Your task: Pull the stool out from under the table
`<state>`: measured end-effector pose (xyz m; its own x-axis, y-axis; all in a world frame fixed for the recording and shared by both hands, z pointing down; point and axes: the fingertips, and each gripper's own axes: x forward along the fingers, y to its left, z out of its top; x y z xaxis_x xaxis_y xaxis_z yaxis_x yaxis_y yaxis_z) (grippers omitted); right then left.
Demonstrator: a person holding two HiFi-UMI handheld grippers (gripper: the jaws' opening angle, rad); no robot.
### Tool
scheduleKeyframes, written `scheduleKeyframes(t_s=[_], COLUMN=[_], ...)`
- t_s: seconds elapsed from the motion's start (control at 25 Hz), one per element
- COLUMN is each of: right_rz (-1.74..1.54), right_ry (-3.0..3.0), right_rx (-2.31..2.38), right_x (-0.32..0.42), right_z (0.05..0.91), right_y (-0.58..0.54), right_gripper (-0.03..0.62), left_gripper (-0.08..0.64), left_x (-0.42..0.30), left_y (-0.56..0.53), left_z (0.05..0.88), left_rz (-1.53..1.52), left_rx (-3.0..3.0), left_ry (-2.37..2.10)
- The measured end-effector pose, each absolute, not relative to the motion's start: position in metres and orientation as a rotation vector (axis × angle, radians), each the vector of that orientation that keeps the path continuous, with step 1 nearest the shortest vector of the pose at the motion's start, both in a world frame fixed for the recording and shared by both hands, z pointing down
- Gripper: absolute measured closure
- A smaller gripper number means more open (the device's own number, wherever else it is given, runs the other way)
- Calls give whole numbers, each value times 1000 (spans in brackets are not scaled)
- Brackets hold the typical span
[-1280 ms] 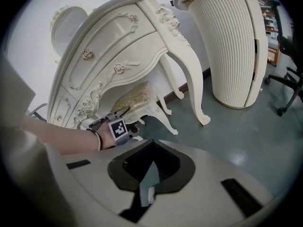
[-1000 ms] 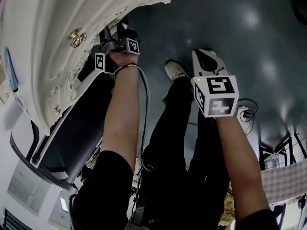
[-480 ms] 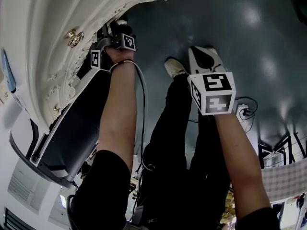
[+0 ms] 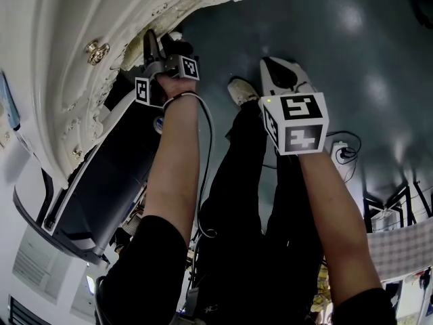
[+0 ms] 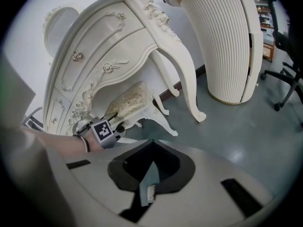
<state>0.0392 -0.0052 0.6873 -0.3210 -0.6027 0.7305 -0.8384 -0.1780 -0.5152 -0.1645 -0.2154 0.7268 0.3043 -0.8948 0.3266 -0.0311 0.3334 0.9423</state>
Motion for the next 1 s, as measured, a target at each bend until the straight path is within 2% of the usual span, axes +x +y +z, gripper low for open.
scheduleKeyframes(t_s=[0.4,1.0], right_rz=[1442,1390], right_ry=[-1925,-2055], right_rx=[1641,1425], right_x=[32,-32], right_z=[664,647], right_y=[-24,-11], right_gripper=[584,584], left_gripper=[359,360], left_x=[-146,-137], left_y=[-123,18], left_z=[729,728], left_rz=[-737,-691], left_rx=[1028,952], left_ry=[-1062,-1064])
